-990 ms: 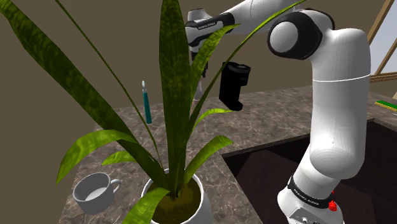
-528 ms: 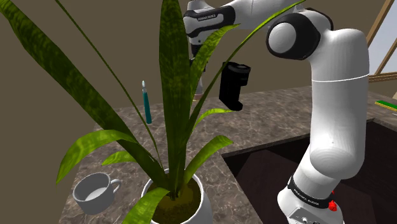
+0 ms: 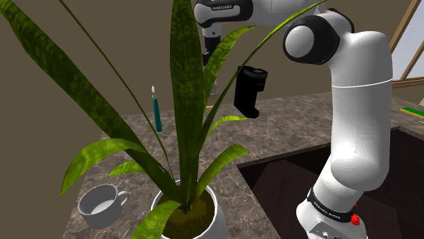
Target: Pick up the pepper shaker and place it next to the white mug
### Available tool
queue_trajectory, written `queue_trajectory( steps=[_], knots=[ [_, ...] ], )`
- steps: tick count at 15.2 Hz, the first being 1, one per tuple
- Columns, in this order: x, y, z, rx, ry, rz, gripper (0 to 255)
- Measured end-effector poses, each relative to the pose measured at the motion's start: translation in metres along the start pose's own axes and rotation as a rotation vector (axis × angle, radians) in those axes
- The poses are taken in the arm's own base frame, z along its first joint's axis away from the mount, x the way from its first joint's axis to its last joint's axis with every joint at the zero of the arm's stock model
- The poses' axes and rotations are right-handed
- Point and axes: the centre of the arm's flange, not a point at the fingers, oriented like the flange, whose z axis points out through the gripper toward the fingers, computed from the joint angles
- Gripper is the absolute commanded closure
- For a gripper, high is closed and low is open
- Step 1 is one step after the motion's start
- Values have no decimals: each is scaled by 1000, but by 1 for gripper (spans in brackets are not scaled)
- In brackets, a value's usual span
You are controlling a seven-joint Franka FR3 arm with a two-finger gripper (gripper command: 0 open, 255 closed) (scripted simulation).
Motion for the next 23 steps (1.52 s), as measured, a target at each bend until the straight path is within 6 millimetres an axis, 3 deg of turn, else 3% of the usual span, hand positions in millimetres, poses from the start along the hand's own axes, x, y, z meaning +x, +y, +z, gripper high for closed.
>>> queue_trajectory(
  steps=[17,20,23],
  knots=[
    [0,14,-88,0,1,0,255],
    [-9,-12,-90,0,-3,-1,255],
    [-18,-50,-92,0,0,-1,255]
  ],
)
